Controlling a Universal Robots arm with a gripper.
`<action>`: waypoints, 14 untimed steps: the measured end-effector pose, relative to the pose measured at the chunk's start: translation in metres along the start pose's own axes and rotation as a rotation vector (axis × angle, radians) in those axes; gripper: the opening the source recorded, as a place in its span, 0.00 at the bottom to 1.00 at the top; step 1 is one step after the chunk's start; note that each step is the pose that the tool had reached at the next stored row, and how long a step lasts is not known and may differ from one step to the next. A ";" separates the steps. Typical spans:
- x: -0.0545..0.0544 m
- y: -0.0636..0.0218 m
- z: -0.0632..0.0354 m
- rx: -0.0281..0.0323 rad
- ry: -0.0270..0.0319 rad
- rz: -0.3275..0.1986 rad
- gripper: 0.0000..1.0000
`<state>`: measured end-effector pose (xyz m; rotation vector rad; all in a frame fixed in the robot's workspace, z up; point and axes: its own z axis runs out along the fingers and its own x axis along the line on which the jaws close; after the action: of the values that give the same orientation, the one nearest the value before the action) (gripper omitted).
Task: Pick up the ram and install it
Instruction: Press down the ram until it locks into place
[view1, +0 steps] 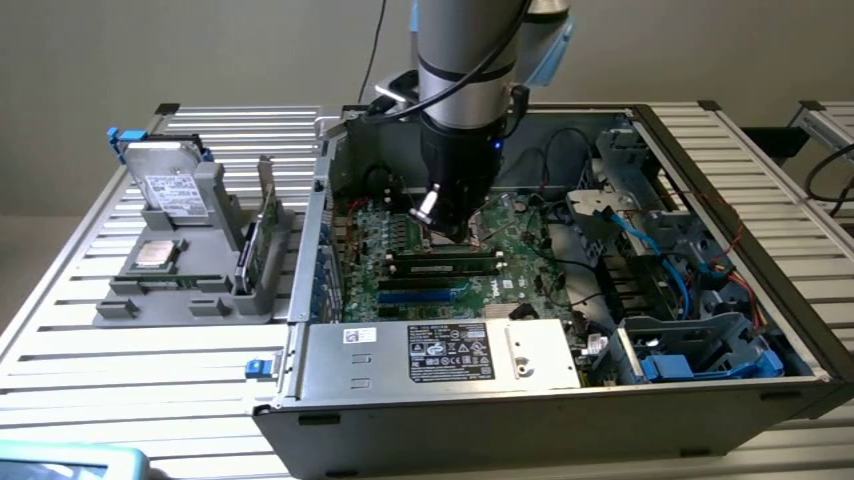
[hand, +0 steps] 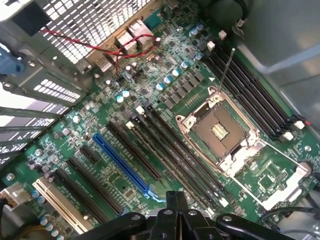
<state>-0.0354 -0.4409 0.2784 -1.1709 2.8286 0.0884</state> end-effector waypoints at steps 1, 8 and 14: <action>0.000 0.0000 0.0004 0.0017 -0.0004 0.018 0.11; 0.000 -0.0001 0.0015 0.0104 -0.0009 0.132 0.11; 0.000 -0.0002 0.0007 -0.0112 0.0045 0.186 0.11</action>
<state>-0.0354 -0.4412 0.2777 -0.9080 2.9375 0.1128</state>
